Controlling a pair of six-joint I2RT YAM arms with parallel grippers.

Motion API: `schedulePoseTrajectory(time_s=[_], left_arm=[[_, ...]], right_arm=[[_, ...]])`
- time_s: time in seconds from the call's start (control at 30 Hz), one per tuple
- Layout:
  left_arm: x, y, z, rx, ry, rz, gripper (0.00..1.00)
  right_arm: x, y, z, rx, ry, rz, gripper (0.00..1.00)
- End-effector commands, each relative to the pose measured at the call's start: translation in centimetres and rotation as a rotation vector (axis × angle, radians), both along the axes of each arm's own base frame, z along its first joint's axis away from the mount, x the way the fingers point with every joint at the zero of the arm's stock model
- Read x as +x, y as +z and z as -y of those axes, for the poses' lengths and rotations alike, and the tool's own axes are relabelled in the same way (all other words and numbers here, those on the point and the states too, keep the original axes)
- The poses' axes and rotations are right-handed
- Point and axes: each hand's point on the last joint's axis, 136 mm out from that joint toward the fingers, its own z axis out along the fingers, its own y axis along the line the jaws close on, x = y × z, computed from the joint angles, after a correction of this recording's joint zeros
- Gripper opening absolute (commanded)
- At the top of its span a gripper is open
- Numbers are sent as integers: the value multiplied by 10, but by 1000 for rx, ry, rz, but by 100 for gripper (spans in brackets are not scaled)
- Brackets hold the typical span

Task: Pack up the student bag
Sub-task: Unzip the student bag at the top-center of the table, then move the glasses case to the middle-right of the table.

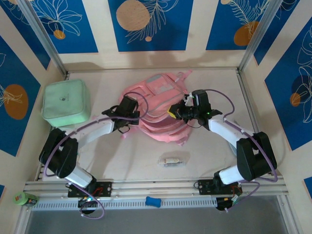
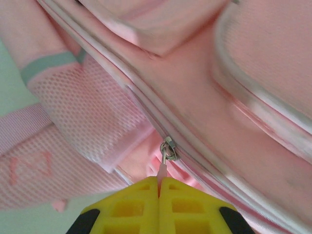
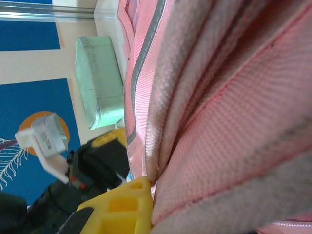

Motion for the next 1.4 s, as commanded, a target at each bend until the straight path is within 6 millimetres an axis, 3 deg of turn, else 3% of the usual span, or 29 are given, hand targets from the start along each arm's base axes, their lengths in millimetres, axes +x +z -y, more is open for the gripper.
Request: schedulePoseTrajectory(time_s=[0.0, 0.17, 0.27, 0.33, 0.4, 0.5, 0.67, 0.83, 1.03, 1.13, 1.37], left_arm=[[28, 6, -16, 22, 45, 28, 0], [39, 2, -7, -11, 37, -10, 0], [29, 0, -1, -61, 13, -27, 0], [20, -3, -5, -62, 14, -42, 2], [10, -1, -5, -72, -4, -64, 20], [-6, 6, -3, -122, -18, -79, 35], [-36, 16, 1, -209, -8, -85, 46], [-67, 23, 31, -321, -59, -72, 55], [-97, 28, 85, -374, -148, -59, 63], [-107, 27, 107, -382, -174, -51, 65], [-122, 22, 147, -375, -249, -59, 70]], right_arm=[[5, 19, 4, 22, -22, 58, 0], [5, 14, 4, -4, -23, 51, 0], [4, 18, 8, -21, -16, 68, 17], [1, 19, 13, -51, -17, 76, 38], [-4, 19, 19, -90, -14, 79, 51], [-16, 14, 33, -167, -23, 67, 62], [-40, 0, 96, -426, -177, 33, 80], [-57, -8, 180, -558, -403, -38, 99], [-76, -23, 270, -672, -664, -165, 99], [-87, -31, 304, -671, -784, -235, 99], [-119, -53, 356, -704, -955, -395, 99]])
